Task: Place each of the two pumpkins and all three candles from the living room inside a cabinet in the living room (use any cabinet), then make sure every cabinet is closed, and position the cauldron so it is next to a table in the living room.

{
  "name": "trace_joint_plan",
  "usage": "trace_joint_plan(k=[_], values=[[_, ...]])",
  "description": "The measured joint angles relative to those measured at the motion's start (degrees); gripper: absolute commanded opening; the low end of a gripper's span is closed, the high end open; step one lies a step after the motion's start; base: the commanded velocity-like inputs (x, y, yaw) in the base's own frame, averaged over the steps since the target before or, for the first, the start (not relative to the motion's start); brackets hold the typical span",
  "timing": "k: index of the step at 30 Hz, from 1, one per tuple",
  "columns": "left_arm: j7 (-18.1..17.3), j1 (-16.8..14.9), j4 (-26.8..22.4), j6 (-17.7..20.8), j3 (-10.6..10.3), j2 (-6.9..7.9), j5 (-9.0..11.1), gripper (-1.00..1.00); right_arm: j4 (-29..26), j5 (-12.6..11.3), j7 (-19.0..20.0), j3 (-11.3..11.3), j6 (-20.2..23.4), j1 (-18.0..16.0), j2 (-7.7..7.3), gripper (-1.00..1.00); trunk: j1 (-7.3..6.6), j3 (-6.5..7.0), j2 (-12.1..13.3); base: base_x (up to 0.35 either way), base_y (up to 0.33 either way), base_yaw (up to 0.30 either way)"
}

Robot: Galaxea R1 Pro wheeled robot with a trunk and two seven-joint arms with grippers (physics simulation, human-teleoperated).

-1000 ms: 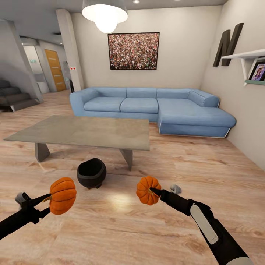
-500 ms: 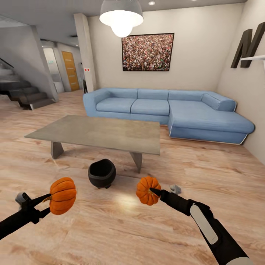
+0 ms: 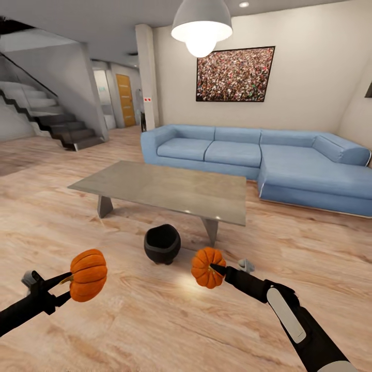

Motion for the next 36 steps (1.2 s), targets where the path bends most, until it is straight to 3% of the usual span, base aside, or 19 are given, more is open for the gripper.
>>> trace_joint_plan(k=[36], values=[[0.1, 0.0, 0.0, 0.0, 0.1, 0.0, -0.1, -1.0, -0.2, 0.1, -0.6, 0.1, 0.9, 0.0, 0.35, -1.0, -7.91, 6.46, 14.4, 0.0, 0.0, 0.272]])
